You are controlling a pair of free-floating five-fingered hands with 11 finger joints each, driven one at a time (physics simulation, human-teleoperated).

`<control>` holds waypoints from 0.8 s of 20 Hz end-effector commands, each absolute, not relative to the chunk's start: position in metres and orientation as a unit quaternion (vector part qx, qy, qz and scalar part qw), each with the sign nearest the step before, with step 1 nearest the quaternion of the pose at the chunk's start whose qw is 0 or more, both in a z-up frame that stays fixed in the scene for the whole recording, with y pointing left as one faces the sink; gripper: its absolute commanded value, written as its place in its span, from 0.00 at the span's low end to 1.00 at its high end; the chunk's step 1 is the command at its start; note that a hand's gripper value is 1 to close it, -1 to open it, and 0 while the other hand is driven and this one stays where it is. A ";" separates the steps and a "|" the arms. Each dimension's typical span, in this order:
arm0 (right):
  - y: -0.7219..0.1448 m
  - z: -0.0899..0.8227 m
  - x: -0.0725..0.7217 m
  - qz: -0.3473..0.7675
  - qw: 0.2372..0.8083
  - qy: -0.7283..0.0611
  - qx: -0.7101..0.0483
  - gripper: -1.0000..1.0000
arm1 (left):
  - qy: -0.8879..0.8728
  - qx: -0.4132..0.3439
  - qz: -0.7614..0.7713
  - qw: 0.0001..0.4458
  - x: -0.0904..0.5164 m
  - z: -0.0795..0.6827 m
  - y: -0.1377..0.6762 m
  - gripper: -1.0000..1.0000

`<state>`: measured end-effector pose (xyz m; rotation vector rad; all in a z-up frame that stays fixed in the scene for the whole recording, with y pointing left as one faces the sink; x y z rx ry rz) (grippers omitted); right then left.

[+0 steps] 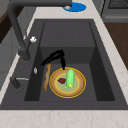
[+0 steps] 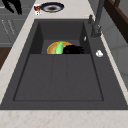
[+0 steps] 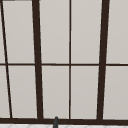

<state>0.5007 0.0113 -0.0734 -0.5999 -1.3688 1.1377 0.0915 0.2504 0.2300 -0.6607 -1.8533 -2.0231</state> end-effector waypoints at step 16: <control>-0.003 -0.071 0.517 0.548 0.594 -0.513 -0.289 0.00 | -0.648 -0.231 -0.708 0.159 0.092 0.230 0.250 0.50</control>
